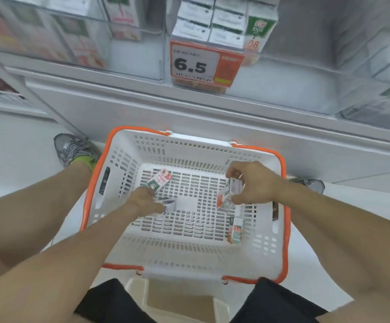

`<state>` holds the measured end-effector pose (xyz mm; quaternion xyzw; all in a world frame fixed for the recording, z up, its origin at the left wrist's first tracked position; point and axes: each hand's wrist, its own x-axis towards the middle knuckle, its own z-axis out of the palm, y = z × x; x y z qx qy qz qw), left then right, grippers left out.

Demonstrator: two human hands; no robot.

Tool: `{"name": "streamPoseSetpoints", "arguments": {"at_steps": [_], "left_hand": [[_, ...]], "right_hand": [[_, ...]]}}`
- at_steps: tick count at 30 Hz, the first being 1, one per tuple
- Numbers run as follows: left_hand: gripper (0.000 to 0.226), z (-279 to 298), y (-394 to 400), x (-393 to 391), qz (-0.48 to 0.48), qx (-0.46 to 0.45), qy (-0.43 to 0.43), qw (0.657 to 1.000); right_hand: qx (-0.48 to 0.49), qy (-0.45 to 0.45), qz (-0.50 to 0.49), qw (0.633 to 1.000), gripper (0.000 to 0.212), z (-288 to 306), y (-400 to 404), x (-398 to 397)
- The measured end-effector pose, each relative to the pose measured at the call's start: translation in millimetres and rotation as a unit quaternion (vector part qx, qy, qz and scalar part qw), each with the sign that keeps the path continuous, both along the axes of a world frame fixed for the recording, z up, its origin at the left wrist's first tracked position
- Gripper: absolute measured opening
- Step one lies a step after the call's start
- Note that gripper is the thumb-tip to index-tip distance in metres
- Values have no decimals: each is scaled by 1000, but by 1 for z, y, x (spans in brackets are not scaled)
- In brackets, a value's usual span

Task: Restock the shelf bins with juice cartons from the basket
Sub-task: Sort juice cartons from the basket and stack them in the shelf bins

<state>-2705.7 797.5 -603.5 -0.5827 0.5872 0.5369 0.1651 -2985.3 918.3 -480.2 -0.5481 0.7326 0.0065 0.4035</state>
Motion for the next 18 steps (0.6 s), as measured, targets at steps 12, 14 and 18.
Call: {"name": "streamPoseSetpoints", "arguments": {"at_steps": [12, 14, 18], "left_hand": [[35, 264, -50, -62, -310, -3, 268, 912], [42, 270, -49, -64, -257, -4, 330, 908], [46, 269, -52, -73, -134, 15, 409, 903]], "right_hand": [[-69, -220, -20, 973, 52, 169, 6, -31], [-111, -253, -45, 960, 45, 175, 11, -34], [-156, -290, -105, 938, 28, 177, 12, -42]]}}
